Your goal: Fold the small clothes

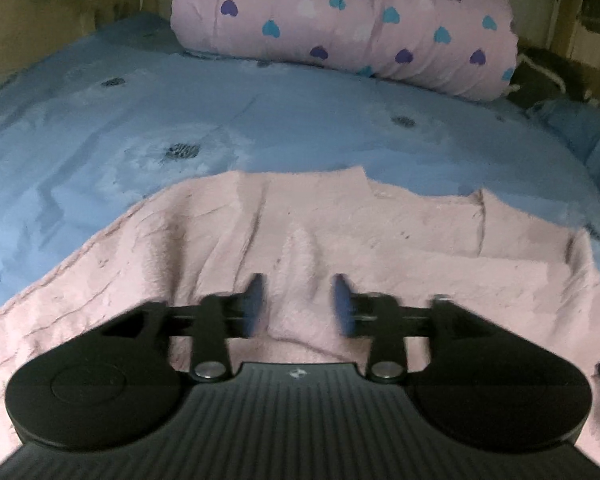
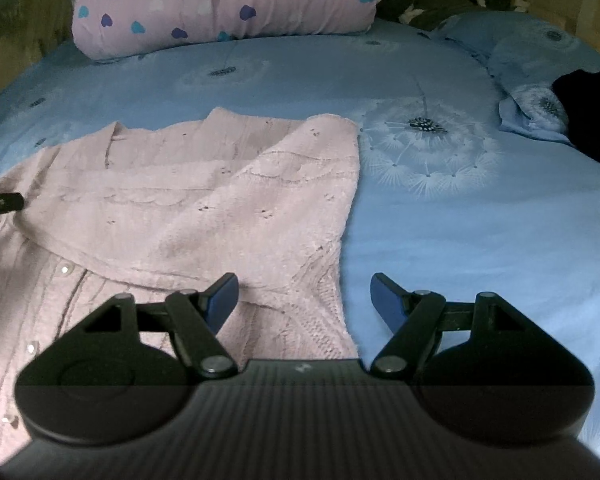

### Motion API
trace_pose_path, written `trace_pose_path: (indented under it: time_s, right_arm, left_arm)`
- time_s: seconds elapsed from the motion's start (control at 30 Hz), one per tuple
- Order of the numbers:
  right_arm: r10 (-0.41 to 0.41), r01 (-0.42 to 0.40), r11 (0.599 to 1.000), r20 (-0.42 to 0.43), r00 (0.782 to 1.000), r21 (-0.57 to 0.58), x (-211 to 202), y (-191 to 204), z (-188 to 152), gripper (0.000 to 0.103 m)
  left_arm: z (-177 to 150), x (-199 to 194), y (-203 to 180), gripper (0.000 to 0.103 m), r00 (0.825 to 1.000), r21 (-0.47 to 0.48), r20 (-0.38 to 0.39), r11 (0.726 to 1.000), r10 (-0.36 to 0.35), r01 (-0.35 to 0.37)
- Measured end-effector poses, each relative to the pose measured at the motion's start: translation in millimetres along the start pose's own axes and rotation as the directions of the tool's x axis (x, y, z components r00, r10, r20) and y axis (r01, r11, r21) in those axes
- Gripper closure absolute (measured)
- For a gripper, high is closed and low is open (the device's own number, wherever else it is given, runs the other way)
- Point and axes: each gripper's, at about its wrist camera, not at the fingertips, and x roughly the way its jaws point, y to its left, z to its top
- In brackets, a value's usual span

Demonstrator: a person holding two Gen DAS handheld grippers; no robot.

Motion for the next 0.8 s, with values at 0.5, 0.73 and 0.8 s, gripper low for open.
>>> trace_pose_path:
  time_s: [0.5, 0.73, 0.8]
  right_arm:
    - [-0.013, 0.013, 1.000, 0.001, 1.000, -0.006, 0.0, 0.4, -0.1, 0.029]
    - [-0.026, 0.026, 1.000, -0.007, 1.000, -0.016, 1.8, 0.5, -0.7, 0.029]
    - [-0.030, 0.029, 0.999, -0.012, 0.999, -0.015, 3.6, 0.8, -0.9, 0.029]
  left_arm:
    - [-13.3, 25.9, -24.8, 0.091, 0.998, 0.121, 0.052, 0.992, 0.028, -0.034]
    - [8.1, 6.0, -13.2, 0.091, 0.985, 0.121, 0.146, 0.987, 0.088, -0.106]
    - [6.8, 17.6, -12.3, 0.091, 0.990, 0.151, 0.095, 0.982, 0.102, -0.115]
